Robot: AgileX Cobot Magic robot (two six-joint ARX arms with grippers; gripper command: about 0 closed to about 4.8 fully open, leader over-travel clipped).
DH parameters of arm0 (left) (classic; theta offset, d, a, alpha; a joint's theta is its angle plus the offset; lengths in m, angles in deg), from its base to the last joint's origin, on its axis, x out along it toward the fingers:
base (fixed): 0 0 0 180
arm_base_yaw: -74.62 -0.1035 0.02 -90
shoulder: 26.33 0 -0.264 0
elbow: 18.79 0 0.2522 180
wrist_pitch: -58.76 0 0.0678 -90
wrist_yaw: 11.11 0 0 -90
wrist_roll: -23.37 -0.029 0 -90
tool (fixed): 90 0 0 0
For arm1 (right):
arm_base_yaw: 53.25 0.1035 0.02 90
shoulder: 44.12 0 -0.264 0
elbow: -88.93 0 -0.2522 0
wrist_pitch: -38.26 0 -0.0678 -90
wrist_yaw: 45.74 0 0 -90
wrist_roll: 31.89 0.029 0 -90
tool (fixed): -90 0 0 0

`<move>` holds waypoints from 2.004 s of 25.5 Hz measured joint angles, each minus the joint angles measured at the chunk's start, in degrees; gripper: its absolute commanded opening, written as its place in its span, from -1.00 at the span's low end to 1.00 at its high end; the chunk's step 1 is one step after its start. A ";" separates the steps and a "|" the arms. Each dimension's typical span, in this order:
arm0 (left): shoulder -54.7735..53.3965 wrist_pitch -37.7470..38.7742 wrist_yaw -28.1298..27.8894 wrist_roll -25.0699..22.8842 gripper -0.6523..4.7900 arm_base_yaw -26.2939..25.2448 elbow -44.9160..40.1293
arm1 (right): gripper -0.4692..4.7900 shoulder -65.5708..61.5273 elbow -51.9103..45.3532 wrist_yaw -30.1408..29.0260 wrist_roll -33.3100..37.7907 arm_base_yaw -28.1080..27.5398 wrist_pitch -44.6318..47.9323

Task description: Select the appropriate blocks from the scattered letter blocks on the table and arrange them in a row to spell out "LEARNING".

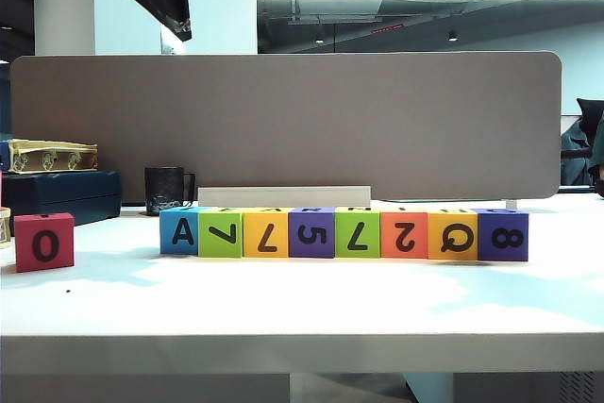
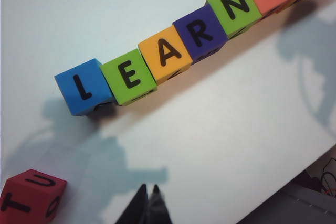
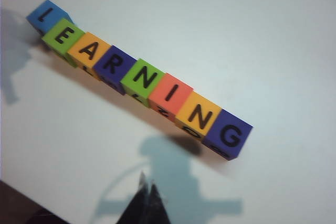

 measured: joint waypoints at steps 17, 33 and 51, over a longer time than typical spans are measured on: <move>0.77 2.84 -0.02 0.00 -0.78 2.01 -0.02 | -0.83 0.90 0.00 -1.07 0.00 0.02 -1.36; 0.74 2.75 -0.02 0.00 -0.78 2.14 -0.02 | -0.83 0.87 0.00 -1.05 0.00 0.02 -1.42; 3.61 -15.47 -3.50 0.04 -0.78 2.10 -0.04 | -0.83 0.85 0.00 -1.05 0.00 0.02 -1.42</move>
